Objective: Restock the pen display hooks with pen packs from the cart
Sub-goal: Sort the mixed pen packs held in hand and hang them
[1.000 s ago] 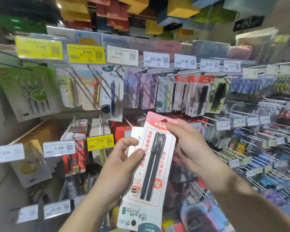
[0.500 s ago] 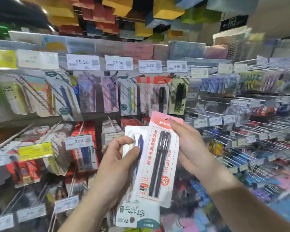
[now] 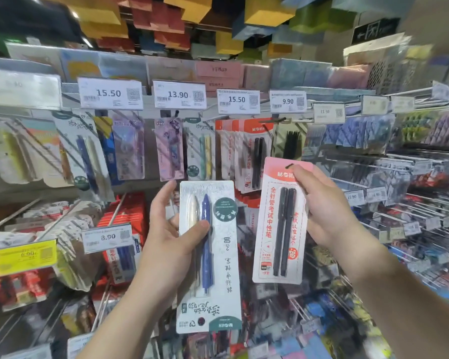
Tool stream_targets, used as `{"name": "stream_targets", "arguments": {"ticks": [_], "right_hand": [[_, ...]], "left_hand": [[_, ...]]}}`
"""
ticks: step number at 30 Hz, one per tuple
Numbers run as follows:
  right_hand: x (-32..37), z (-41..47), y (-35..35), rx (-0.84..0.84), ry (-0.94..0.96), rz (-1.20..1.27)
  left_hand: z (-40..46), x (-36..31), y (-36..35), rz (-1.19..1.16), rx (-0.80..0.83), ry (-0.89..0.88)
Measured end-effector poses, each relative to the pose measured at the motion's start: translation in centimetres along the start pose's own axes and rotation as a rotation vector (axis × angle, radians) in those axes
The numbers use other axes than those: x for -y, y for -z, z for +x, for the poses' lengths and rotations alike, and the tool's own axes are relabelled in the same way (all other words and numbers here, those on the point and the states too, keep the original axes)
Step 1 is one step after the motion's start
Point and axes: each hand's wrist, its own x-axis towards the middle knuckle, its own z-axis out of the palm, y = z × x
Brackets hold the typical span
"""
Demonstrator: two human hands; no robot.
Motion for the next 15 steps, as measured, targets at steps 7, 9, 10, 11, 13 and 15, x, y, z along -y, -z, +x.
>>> {"name": "stream_targets", "arguments": {"ticks": [7,9,10,11,13,15], "right_hand": [[1.6,5.8,-2.1,-0.08,0.142,-0.14],[2.2,7.3,-2.4,-0.107,0.177,-0.137],[2.5,8.0,-2.6,-0.121,0.19,-0.132],[2.8,8.7,-2.6,-0.136,0.2,-0.128],[3.3,9.9,-2.6,-0.147,0.224,-0.129],[3.7,10.8,-2.6,-0.155,0.25,-0.15]], "left_hand": [[4.3,1.4,1.3,-0.08,0.02,0.065],[5.1,1.4,1.7,-0.103,-0.002,0.066],[5.5,1.5,1.9,-0.112,-0.013,0.063],[5.8,1.5,2.2,-0.114,-0.031,0.061],[6.3,1.7,2.6,-0.109,-0.051,0.061],[6.5,1.8,2.5,-0.105,-0.062,0.065]]}}
